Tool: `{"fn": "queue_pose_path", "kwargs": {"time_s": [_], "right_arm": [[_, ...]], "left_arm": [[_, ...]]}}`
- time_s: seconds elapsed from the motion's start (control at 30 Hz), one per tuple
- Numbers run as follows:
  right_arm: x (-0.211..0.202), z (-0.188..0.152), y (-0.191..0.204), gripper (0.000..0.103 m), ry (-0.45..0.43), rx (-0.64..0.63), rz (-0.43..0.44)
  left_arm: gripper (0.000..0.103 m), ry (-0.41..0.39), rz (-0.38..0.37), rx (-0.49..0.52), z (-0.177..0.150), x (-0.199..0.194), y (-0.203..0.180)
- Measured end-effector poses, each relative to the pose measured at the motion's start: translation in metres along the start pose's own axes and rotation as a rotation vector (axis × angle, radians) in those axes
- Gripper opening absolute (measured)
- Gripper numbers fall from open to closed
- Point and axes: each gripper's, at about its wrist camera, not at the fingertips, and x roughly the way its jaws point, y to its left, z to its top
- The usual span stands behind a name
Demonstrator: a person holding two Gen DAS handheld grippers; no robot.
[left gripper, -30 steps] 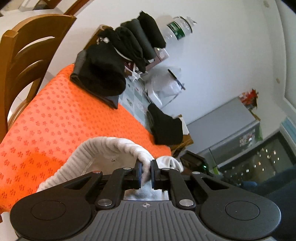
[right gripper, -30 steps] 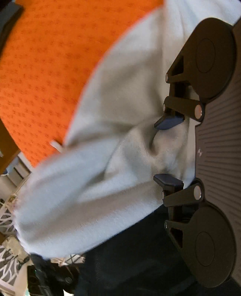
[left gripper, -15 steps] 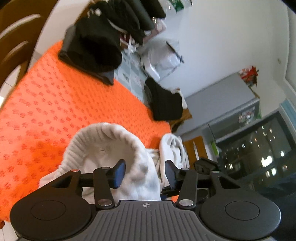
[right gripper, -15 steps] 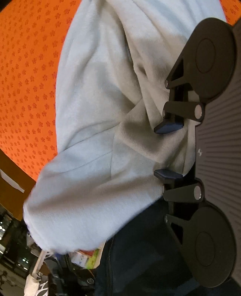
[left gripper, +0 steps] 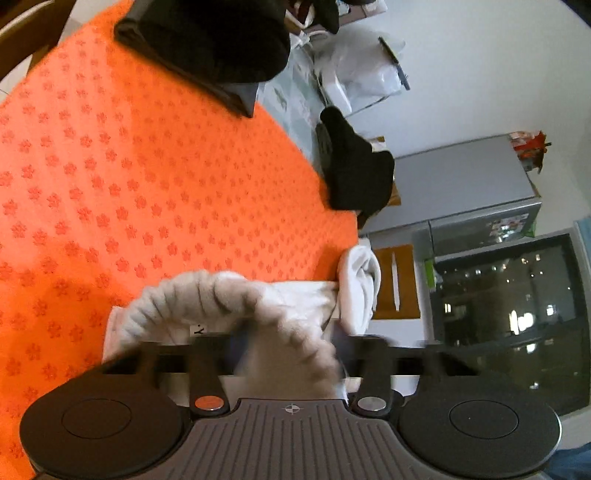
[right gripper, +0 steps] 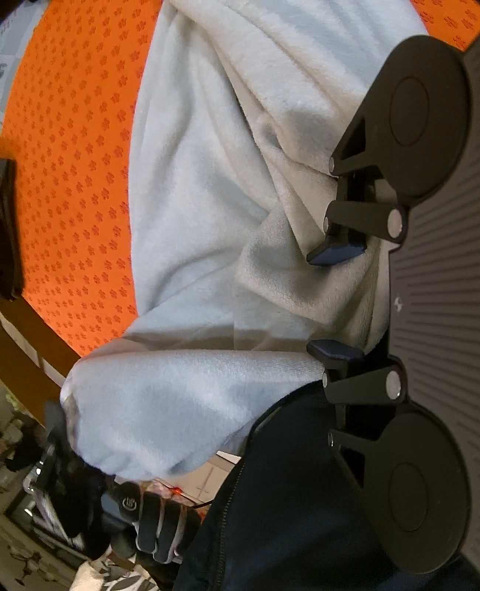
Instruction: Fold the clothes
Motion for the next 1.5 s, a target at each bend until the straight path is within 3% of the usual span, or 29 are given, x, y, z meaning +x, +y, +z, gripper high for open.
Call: {"fn": "queue_pose_path", "kwargs": {"time_s": [0.07, 0.2, 0.43, 0.6, 0.63, 0.77, 0.87, 0.93, 1.2, 1.3, 1.4, 1.5], "right_arm": [[0.0, 0.0, -0.001, 0.052, -0.024, 0.017, 0.003], [-0.009, 0.002, -0.003, 0.052, -0.069, 0.033, 0.032], [-0.045, 0.041, -0.003, 0.052, -0.217, -0.063, 0.097], [-0.025, 0.075, 0.012, 0.055, -0.177, -0.278, 0.206], [-0.02, 0.079, 0.014, 0.061, -0.162, -0.305, 0.229], [0.007, 0.097, 0.02, 0.062, -0.124, -0.373, 0.315], [0.03, 0.102, 0.022, 0.051, -0.073, -0.38, 0.339], [0.049, 0.107, 0.024, 0.015, -0.018, -0.347, 0.315], [-0.022, 0.142, 0.038, 0.01, -0.234, -0.325, 0.16], [-0.053, 0.174, 0.049, 0.01, -0.33, -0.383, 0.084], [-0.059, 0.211, 0.052, 0.01, -0.379, -0.429, 0.006], [-0.058, 0.249, 0.049, 0.01, -0.409, -0.459, -0.078]], "left_arm": [[0.02, 0.014, -0.016, -0.005, 0.004, 0.005, 0.002], [0.016, -0.057, -0.106, 0.107, -0.009, -0.027, -0.022], [0.016, -0.082, -0.118, 0.194, -0.036, -0.066, -0.048], [0.016, -0.102, -0.118, 0.236, -0.045, -0.077, -0.055], [0.016, -0.108, -0.118, 0.241, -0.046, -0.078, -0.055], [0.016, -0.129, -0.111, 0.263, -0.053, -0.086, -0.056], [0.016, -0.146, -0.102, 0.26, -0.057, -0.089, -0.054], [0.016, -0.152, -0.091, 0.264, -0.058, -0.092, -0.052], [0.018, -0.225, 0.008, 0.402, -0.041, -0.106, -0.068], [0.02, -0.298, 0.03, 0.451, -0.021, -0.108, -0.075], [0.025, -0.382, 0.05, 0.485, 0.001, -0.106, -0.079], [0.039, -0.453, 0.127, 0.476, 0.023, -0.097, -0.071]]}}
